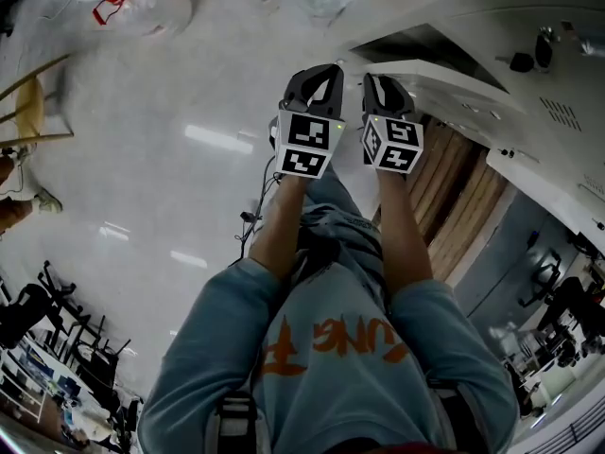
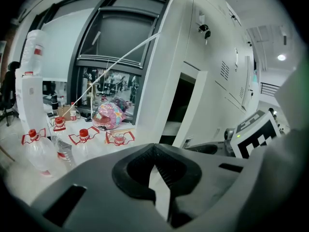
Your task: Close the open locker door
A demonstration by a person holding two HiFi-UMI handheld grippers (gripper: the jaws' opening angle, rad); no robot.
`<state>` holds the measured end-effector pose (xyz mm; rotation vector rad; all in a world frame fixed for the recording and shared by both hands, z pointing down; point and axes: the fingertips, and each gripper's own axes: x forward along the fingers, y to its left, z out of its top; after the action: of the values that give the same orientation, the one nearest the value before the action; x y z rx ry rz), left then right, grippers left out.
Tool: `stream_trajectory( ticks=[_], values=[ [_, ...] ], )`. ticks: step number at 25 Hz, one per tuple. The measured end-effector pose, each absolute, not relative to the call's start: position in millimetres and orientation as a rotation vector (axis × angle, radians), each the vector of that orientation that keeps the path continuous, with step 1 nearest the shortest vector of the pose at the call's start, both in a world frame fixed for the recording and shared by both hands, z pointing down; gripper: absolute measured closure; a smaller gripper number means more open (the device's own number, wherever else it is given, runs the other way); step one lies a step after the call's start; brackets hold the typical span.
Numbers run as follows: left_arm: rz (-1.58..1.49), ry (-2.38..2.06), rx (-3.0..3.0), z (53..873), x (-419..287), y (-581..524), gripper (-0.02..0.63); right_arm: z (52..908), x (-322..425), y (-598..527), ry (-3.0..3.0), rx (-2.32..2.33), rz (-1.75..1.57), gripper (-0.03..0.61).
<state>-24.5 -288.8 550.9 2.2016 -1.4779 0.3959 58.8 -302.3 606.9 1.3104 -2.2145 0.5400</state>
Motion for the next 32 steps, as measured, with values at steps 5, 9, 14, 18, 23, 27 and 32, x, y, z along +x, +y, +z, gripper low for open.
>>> stream_trajectory(
  ticks=[5, 9, 14, 18, 23, 27, 32],
  values=[
    [0.393, -1.464, 2.198, 555, -27, -302, 0.595, 606, 58, -321, -2.204, 1.336, 0.535, 0.471],
    [0.381, -1.465, 2.181, 560, -33, -312, 0.595, 607, 56, -334, -2.188, 1.352, 0.530, 0.485],
    [0.369, -1.456, 2.169, 564, -37, -326, 0.595, 607, 58, -351, -2.163, 1.379, 0.519, 0.500],
    [0.361, -1.446, 2.169, 566, -37, -335, 0.595, 608, 59, -360, -2.141, 1.404, 0.522, 0.506],
    [0.349, -1.445, 2.182, 562, -38, -344, 0.595, 608, 60, -369, -2.113, 1.441, 0.528, 0.509],
    [0.337, -1.448, 2.182, 557, -40, -344, 0.595, 609, 60, -371, -2.095, 1.458, 0.535, 0.508],
    [0.333, -1.462, 2.193, 550, -43, -341, 0.595, 609, 57, -371, -2.106, 1.460, 0.561, 0.506]
  ],
)
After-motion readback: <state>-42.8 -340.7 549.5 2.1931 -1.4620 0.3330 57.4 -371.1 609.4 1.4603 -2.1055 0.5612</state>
